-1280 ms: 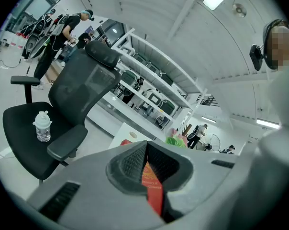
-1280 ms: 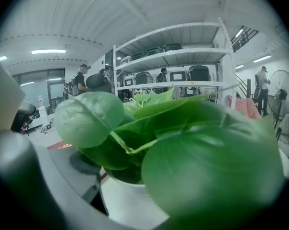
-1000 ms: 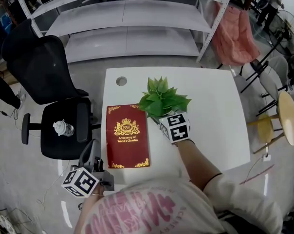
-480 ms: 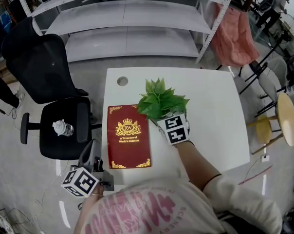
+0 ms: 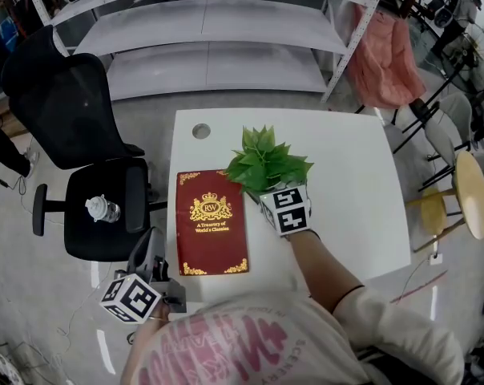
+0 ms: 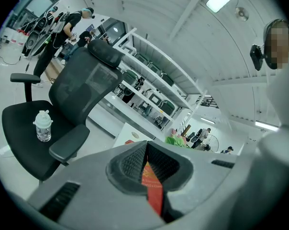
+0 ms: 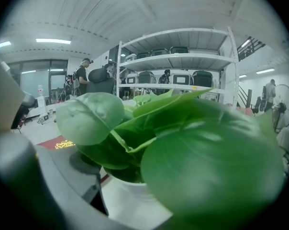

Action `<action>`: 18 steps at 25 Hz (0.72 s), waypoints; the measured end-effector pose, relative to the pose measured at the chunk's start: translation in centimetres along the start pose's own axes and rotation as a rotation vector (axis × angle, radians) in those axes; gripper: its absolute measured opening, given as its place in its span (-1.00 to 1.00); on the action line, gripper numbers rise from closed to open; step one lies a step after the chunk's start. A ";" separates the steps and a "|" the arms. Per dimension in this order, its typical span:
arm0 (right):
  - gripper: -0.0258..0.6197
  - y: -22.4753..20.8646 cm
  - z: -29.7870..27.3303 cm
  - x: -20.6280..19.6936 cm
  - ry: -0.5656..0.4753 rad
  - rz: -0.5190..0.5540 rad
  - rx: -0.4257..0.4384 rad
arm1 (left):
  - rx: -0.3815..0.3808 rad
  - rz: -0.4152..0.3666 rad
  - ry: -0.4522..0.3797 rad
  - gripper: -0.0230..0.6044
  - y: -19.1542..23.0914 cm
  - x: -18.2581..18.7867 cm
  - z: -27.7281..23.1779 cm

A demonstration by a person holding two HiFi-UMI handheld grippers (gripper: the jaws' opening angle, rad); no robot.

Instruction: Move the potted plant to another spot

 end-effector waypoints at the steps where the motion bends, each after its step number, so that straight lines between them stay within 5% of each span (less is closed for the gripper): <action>1: 0.72 -0.2 0.0 -0.1 0.000 -0.022 -0.002 | 0.002 0.000 0.001 -0.91 0.0 0.0 0.0; 8: 0.72 -1.3 0.3 -0.8 -0.003 -0.167 -0.009 | 0.000 0.000 0.001 -0.91 -0.1 -0.3 0.1; 18: 0.75 -1.7 0.4 -1.2 0.001 -0.211 -0.017 | -0.003 -0.003 -0.003 -0.91 -0.3 -0.3 0.2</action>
Point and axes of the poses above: the fingertips, and each gripper's own axes: z backward along the fingers, y to its left, x out of its top, the point moved 9 cm from there along z, backward along the fingers, and after that the axes turned 8 degrees about z, right-handed, at the moved point
